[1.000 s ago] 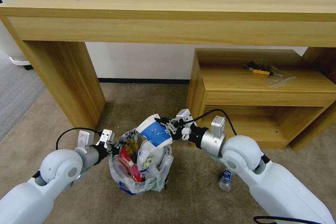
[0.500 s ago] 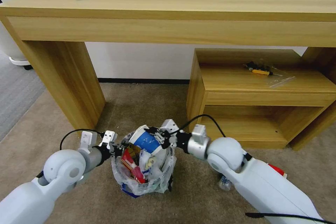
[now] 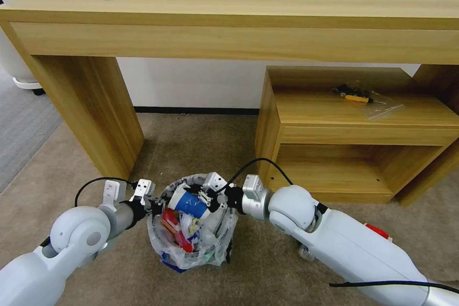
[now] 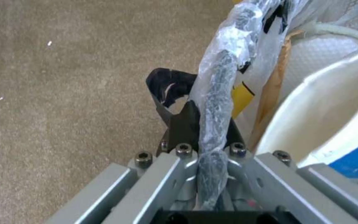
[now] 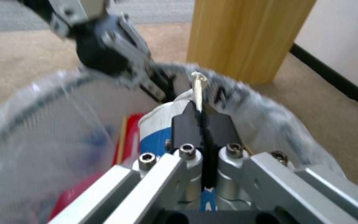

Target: Pick up the trash bin and place the garbage on the floor into it.

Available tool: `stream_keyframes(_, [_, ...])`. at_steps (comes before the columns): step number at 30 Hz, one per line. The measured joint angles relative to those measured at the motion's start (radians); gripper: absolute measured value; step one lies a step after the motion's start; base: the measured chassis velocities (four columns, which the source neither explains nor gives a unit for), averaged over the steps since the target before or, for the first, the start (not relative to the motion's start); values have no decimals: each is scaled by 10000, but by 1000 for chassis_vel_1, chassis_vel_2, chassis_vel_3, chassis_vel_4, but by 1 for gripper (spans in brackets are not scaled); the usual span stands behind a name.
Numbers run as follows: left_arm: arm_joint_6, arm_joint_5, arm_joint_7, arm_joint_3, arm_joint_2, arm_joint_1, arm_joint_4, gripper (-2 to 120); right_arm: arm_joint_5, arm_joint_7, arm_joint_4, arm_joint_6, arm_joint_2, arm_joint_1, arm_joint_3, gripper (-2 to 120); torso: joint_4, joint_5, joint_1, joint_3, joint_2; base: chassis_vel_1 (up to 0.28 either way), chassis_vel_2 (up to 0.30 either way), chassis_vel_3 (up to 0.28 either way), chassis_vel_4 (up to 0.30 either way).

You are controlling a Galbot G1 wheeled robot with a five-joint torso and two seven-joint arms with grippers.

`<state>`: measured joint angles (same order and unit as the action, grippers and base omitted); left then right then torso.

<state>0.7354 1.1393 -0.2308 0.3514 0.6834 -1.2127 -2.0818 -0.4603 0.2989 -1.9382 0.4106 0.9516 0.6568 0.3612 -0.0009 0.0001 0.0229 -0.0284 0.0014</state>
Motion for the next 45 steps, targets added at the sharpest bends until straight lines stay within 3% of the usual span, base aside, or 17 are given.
stream_keyframes(6, [0, 26, -2, -2, -24, 46, -28, 0, 371, 76, -181, 101, -268, 299, -367, 19, -2, 0, 0, 1, 0, 0, 0, 0, 0])
stream_keyframes(10, [0, 8, 14, -1, -33, -44, -91, 0, -250, -623, -429, 78, -201, 338, -519, 39, 2, 1, 0, 0, 0, 0, 0, 0, 0])
stream_keyframes(19, [0, -221, 56, 4, 102, -119, -18, 0, -1020, -1040, -920, 86, -134, 274, -1083, 68, 2, 0, 0, 0, 0, 0, 0, 0, 0])
stream_keyframes(26, [0, -489, 22, 273, 146, -601, -75, 0, -1502, -2192, -1730, -44, -479, 1504, -2526, 96, -3, 0, 0, 1, 0, 0, 0, 0, 0])
stream_keyframes(30, [0, -712, 52, 354, 176, -854, -152, 0, -1556, -3030, -1890, -231, -612, 2149, -2881, 99, 2, 1, 0, 1, 0, 0, 0, 0, 0])
stream_keyframes(35, [0, -1355, 222, 549, 398, -1329, -308, 0, -981, -3847, -2083, -582, -364, 4592, -5210, 100, 5, 1, -1, 2, 0, 0, 0, 0, 0])
stream_keyframes(45, [1, -1544, 273, 771, 570, -1738, -444, 0, 64, -3478, -2129, -1383, 371, 7923, -7741, 100, -1, -1, -1, 2, 1, 0, 0, 0, 0])
